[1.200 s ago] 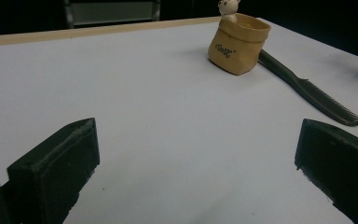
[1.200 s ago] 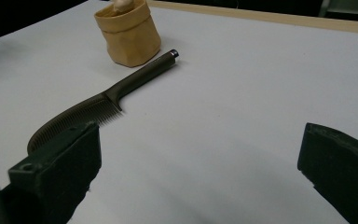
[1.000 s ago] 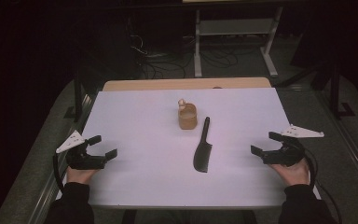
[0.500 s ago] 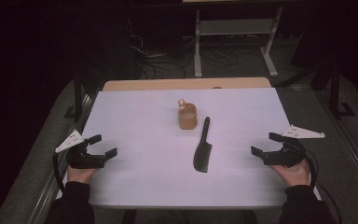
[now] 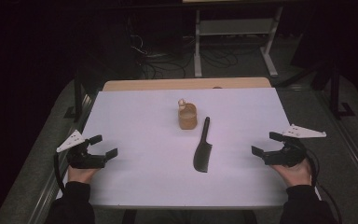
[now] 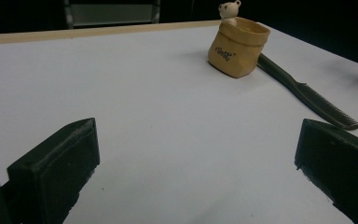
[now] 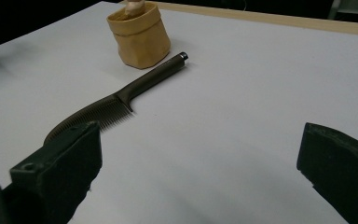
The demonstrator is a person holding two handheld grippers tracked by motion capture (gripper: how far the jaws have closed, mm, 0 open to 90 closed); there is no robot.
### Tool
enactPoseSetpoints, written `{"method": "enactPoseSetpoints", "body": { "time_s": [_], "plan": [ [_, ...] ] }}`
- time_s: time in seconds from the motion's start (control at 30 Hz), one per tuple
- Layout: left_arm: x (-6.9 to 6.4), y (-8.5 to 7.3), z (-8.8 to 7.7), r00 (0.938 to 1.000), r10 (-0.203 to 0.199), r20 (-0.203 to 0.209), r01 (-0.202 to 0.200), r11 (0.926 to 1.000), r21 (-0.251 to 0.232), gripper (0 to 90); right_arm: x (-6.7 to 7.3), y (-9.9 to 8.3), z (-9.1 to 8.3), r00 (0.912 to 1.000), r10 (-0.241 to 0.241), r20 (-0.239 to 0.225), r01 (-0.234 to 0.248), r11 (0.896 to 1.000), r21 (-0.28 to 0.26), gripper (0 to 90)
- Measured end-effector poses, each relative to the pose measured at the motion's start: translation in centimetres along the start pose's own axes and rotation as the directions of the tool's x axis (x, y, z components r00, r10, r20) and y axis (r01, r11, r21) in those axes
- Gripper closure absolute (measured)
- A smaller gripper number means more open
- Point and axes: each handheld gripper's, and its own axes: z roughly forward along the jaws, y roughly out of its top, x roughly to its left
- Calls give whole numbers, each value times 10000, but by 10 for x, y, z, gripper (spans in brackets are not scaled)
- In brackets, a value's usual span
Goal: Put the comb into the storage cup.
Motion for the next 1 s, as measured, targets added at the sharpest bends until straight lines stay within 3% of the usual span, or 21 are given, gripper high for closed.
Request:
{"method": "enactPoseSetpoints", "body": {
  "time_s": [0.57,1.0],
  "plan": [
    [0,0,-1,10000,-75,-20,75,9999,-110,0,0,13,8,9997,-201,-152,209,9980,595,0],
    [0,0,-2,9999,-98,-72,98,9999,-115,0,4,43,13,9966,-706,-415,737,9943,771,0]
  ]
}}
